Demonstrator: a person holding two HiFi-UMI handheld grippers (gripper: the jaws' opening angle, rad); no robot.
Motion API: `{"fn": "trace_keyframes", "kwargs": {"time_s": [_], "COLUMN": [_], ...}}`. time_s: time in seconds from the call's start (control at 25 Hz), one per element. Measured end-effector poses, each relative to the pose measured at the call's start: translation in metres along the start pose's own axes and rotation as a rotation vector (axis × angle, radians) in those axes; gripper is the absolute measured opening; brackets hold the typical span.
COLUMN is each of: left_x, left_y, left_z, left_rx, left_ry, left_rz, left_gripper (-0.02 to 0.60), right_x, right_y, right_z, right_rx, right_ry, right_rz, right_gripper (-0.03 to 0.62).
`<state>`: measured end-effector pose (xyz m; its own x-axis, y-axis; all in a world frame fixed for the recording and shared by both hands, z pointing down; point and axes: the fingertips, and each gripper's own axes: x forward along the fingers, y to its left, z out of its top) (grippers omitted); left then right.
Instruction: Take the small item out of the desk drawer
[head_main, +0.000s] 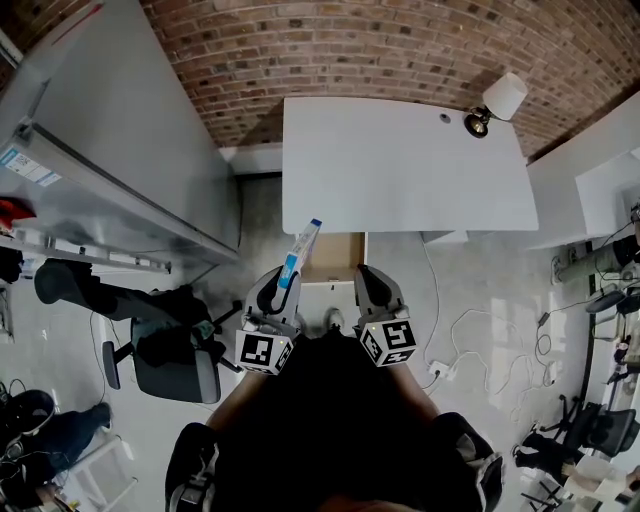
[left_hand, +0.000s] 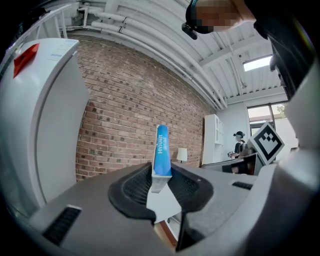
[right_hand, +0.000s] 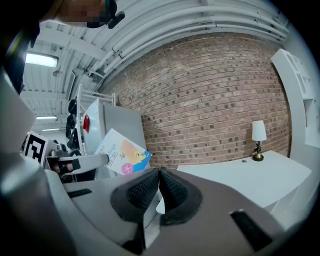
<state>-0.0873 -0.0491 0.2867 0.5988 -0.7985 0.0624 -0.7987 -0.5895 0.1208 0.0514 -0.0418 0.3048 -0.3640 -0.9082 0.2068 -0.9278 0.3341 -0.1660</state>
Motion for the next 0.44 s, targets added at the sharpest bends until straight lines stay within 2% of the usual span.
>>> {"fn": "trace_keyframes", "kwargs": {"time_s": [0.44], "left_x": [-0.0050], "left_y": [-0.0006], "left_z": [-0.0026], "left_rx": [-0.010], "left_ry": [-0.003], "left_rz": [-0.011], "left_gripper": [0.097], "right_x": [-0.0034], "right_y": [0.0043], "right_z": [-0.0044], "right_rx": [0.003], "right_ry": [0.004], "right_rz": [-0.006], "right_gripper": [0.028]}}
